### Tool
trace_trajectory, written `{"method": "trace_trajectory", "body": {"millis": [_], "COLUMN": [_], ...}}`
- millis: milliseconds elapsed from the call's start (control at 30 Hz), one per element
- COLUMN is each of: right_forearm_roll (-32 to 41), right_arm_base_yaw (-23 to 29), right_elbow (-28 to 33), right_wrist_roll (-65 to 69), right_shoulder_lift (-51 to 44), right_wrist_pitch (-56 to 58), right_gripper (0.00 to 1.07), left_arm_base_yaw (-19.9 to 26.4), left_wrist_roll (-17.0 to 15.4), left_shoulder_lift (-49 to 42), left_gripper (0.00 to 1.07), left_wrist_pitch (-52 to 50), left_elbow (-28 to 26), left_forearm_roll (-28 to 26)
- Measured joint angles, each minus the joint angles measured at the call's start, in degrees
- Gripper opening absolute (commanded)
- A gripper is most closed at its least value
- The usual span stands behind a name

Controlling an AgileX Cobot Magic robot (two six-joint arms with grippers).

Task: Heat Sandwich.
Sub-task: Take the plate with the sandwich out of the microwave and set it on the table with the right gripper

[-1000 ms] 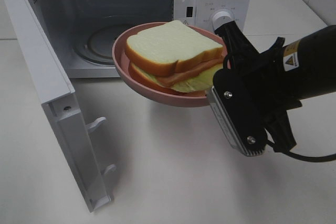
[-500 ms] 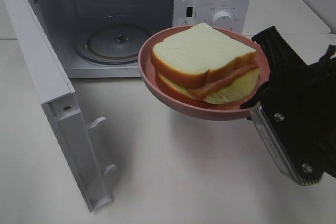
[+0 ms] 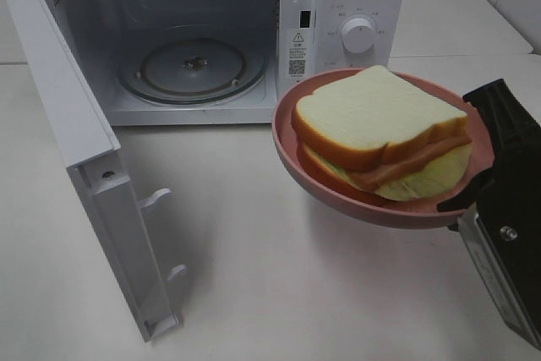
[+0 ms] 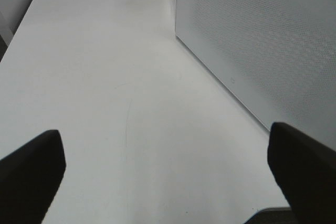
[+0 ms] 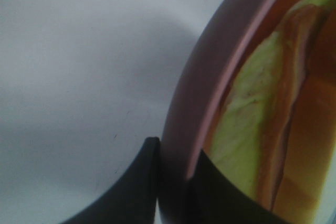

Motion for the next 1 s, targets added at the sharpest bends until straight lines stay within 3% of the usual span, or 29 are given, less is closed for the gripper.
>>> {"method": "trace_trajectory", "body": {"millis": [467,1000], "right_forearm_roll": [-16.21,-22.98], "right_arm_base_yaw": [0.00,0.00], "right_elbow": [0.52,0.52], "right_wrist_roll": [24.87,40.74], "right_shoulder_lift": [-0.23,-0.23], "right_wrist_pitch": [2.29,10.71], "right_gripper": [0.00,0.00], "left_arm_base_yaw": [0.00,0.00], "left_wrist_roll": [0.00,0.00], "left_shoulder_lift": [0.00,0.00], "left_gripper": [1.00,1.00], "left_wrist_pitch": [0.00,0.00], "left_elbow": [0.00,0.00], "left_forearm_roll": [0.00,0.00]}}
